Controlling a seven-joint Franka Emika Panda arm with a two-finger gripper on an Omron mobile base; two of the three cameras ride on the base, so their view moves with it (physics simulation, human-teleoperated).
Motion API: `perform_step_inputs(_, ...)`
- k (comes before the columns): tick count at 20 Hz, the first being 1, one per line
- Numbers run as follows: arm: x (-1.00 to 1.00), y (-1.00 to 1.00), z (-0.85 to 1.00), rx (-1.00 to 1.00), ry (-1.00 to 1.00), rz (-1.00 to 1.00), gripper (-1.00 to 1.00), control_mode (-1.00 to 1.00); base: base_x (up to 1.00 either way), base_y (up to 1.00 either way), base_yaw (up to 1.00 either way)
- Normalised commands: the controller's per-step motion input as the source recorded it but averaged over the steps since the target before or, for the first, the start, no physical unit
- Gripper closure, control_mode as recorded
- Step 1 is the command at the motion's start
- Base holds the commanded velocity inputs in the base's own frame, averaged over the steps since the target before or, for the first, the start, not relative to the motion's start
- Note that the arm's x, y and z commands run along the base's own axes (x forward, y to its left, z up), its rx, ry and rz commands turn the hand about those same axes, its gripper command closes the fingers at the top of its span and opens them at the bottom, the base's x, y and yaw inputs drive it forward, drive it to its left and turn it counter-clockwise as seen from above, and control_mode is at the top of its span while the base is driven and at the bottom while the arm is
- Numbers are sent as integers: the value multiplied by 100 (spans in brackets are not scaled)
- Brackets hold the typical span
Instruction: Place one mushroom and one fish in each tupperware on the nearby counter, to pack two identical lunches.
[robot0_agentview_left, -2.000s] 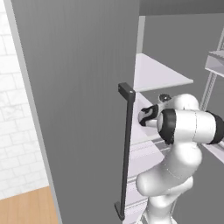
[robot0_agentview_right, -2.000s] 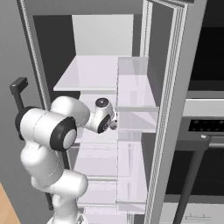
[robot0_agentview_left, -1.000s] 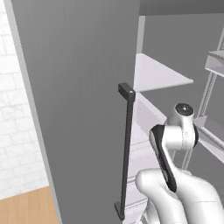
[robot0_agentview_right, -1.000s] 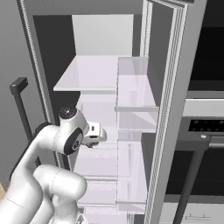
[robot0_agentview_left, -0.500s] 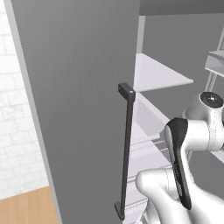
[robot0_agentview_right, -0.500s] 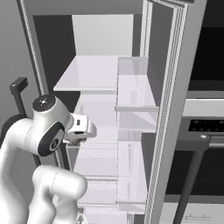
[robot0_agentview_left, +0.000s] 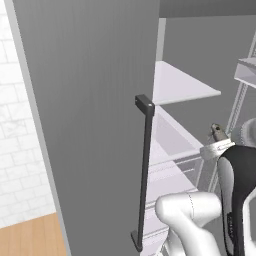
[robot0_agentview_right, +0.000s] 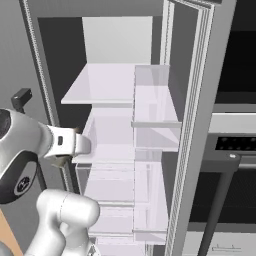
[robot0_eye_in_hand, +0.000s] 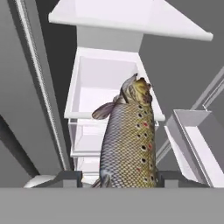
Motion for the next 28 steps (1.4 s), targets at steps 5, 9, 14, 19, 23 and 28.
perform_step_inputs(5,0,0,0,0,0,0,100,100,-100,-1,0)
perform_step_inputs(9,0,0,0,0,0,0,100,100,-100,-1,0)
perform_step_inputs(14,0,0,0,0,0,0,100,100,-100,-35,1)
perform_step_inputs(19,0,0,0,0,0,0,100,100,-22,-98,13)
perform_step_inputs(23,0,0,0,0,0,0,100,100,38,-100,20)
perform_step_inputs(28,0,0,0,0,0,0,100,100,58,-100,22)
